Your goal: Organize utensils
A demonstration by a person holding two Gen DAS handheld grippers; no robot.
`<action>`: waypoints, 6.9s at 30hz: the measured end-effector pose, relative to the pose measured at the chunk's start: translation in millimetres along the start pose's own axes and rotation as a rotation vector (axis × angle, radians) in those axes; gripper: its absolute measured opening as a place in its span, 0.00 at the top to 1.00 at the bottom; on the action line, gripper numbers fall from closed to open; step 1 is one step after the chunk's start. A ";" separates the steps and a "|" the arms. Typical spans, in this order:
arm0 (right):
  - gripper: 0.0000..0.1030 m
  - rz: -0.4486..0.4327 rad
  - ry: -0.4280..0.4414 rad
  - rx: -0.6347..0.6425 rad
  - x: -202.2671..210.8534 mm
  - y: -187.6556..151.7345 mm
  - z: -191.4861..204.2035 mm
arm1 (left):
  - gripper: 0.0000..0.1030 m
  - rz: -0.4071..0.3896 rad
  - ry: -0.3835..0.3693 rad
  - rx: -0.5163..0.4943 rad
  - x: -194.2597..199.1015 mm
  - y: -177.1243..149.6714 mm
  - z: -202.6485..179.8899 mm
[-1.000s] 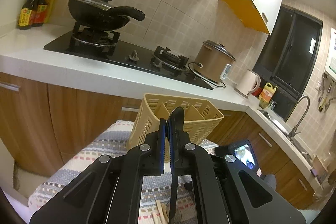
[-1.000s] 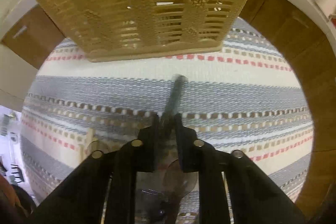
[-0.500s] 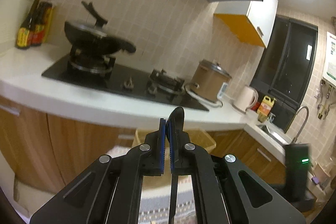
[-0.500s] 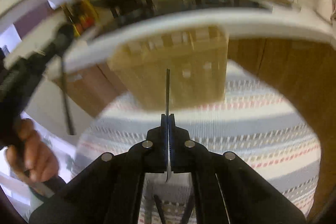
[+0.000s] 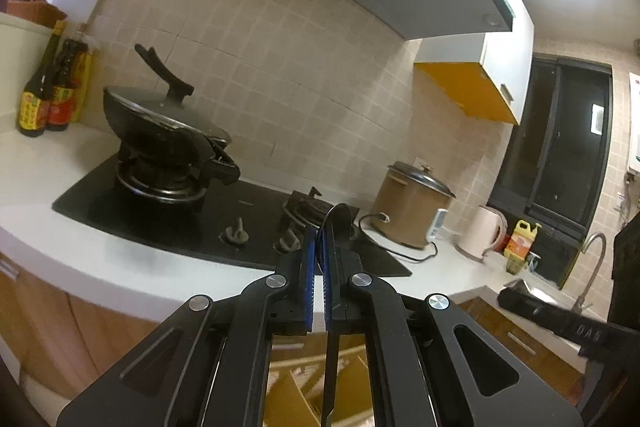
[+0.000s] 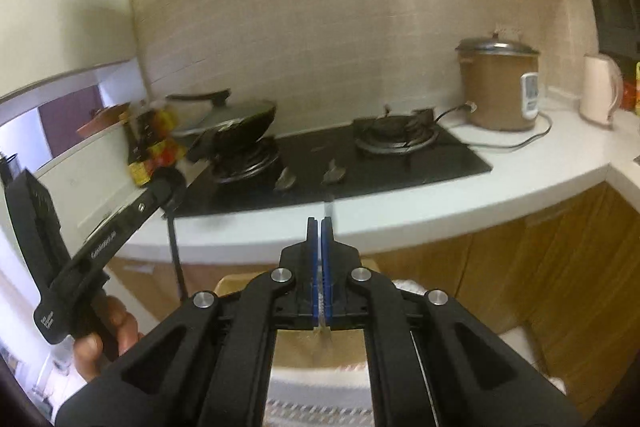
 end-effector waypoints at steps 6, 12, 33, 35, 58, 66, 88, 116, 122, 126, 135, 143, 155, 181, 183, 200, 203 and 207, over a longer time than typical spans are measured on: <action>0.99 0.068 0.039 -0.002 -18.9 -8.8 -14.8 | 0.99 0.037 0.008 0.034 -23.1 -12.1 16.5; 0.72 0.320 -0.014 0.062 -42.7 -96.8 -48.3 | 0.99 0.082 -0.005 0.031 -20.5 -29.1 25.3; 0.57 0.895 0.222 0.581 -95.6 -243.2 -36.6 | 0.99 0.045 0.001 -0.030 -8.4 -13.2 16.3; 0.73 0.907 0.234 0.587 -96.9 -240.8 -32.7 | 0.99 0.039 0.000 -0.027 -1.7 -12.3 15.4; 1.00 0.536 0.258 0.419 -30.9 -180.5 1.8 | 0.99 0.044 -0.008 -0.014 24.3 -20.2 10.3; 1.00 0.359 0.309 0.302 5.1 -136.3 11.7 | 0.99 0.029 -0.025 -0.032 33.1 -18.6 -2.3; 0.99 0.181 0.216 0.212 -18.6 -23.4 -13.9 | 0.99 0.012 -0.026 -0.028 6.8 -14.6 -4.6; 0.50 0.826 0.110 0.112 -36.1 -283.8 10.7 | 0.99 0.071 -0.029 -0.002 47.4 -44.9 -2.2; 0.53 0.838 -0.053 0.253 -52.4 -284.7 28.3 | 0.99 0.055 -0.005 -0.064 55.0 -50.4 -4.4; 0.71 0.842 -0.050 0.245 -53.0 -283.2 35.9 | 0.99 0.047 0.009 -0.081 57.0 -56.1 -4.1; 0.71 0.747 0.035 0.201 -38.7 -264.4 36.0 | 0.99 0.049 0.015 -0.089 57.2 -57.1 -3.5; 0.71 0.441 0.110 0.182 -2.0 -177.2 40.0 | 0.99 0.004 -0.006 -0.094 57.8 -41.2 -14.5; 0.71 0.000 0.009 0.142 2.7 -8.5 11.7 | 0.99 -0.086 0.028 -0.094 24.8 -5.6 -26.0; 0.54 -0.077 -0.078 0.196 -45.9 -38.0 -8.7 | 0.59 0.034 0.122 -0.003 11.8 -45.7 33.6; 0.51 -0.030 -0.044 0.175 -31.7 -48.8 -8.4 | 0.55 0.086 0.123 0.007 25.1 -49.0 34.3; 0.51 0.608 0.150 0.084 29.4 -227.9 31.5 | 0.77 0.871 0.215 -0.126 99.1 -250.7 48.6; 0.51 0.674 0.186 0.011 18.5 -249.5 34.8 | 0.82 0.905 0.236 -0.166 100.2 -273.1 52.8; 0.51 0.719 0.213 -0.052 2.5 -263.7 38.2 | 0.85 0.889 0.249 -0.209 102.3 -277.5 55.4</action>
Point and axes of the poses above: each gripper's, at about its wrist camera, not at the fingertips, and x roughly against the way its jaws point, z to its left, y to its top, the point moved 8 cm from there along -x, roughly the way its jaws point, and after that the axes turned 5 degrees about x, right-handed, at the moved point
